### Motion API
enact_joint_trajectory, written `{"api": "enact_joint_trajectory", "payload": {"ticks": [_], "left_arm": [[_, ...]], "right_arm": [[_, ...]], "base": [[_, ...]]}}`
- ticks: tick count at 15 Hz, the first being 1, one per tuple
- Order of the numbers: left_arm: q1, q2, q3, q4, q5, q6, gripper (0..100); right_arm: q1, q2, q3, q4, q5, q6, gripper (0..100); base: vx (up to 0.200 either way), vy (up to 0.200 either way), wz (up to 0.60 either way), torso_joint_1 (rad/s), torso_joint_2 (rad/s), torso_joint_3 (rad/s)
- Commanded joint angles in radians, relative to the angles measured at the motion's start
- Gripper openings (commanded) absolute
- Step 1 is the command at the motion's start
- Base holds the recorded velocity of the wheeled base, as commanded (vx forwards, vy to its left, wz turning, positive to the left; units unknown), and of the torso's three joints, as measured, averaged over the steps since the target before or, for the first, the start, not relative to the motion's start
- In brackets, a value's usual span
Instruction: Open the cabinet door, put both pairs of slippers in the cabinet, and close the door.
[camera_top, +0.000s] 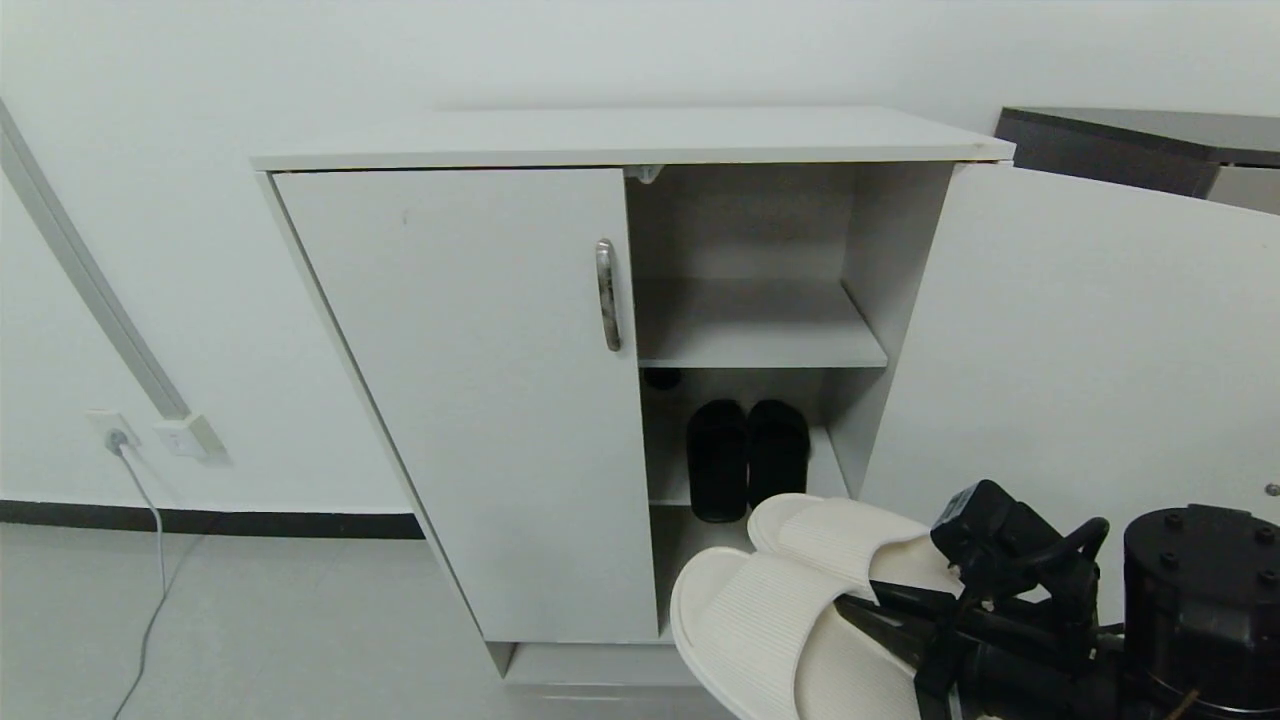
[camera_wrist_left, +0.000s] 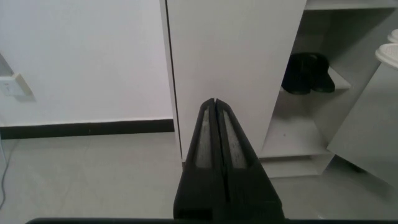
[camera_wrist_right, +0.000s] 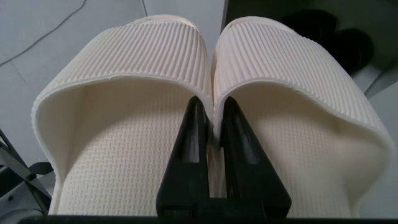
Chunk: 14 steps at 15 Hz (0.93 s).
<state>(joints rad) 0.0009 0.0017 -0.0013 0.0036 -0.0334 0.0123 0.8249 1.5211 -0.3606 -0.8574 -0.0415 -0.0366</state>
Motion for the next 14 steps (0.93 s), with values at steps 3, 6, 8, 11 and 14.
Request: {"api": "enact_joint_trajectory", "payload": {"ticks": [3, 6, 8, 11, 14], "left_arm": [[0.001, 0.0, 0.0, -0.001, 0.0, 0.0, 0], [0.001, 0.0, 0.0, -0.001, 0.0, 0.0, 0], [0.001, 0.0, 0.0, -0.001, 0.0, 0.0, 0], [0.001, 0.0, 0.0, -0.001, 0.0, 0.0, 0], [0.001, 0.0, 0.0, -0.001, 0.001, 0.0, 0]], "right_arm": [[0.002, -0.004, 0.0, -0.005, -0.001, 0.0, 0], [0.002, -0.002, 0.011, -0.035, -0.003, -0.008, 0], [0.0, 0.002, 0.015, -0.037, -0.003, -0.016, 0], [0.002, 0.021, 0.011, -0.045, -0.006, -0.016, 0], [0.089, 0.091, -0.11, -0.049, -0.27, 0.041, 0]], "base": [[0.0, 0.0, 0.0, 0.0, 0.0, 0.0], [0.0, 0.0, 0.0, 0.0, 0.0, 0.0], [0.0, 0.0, 0.0, 0.0, 0.0, 0.0], [0.0, 0.0, 0.0, 0.0, 0.11, 0.091], [0.0, 0.0, 0.0, 0.003, 0.06, 0.024]]}}
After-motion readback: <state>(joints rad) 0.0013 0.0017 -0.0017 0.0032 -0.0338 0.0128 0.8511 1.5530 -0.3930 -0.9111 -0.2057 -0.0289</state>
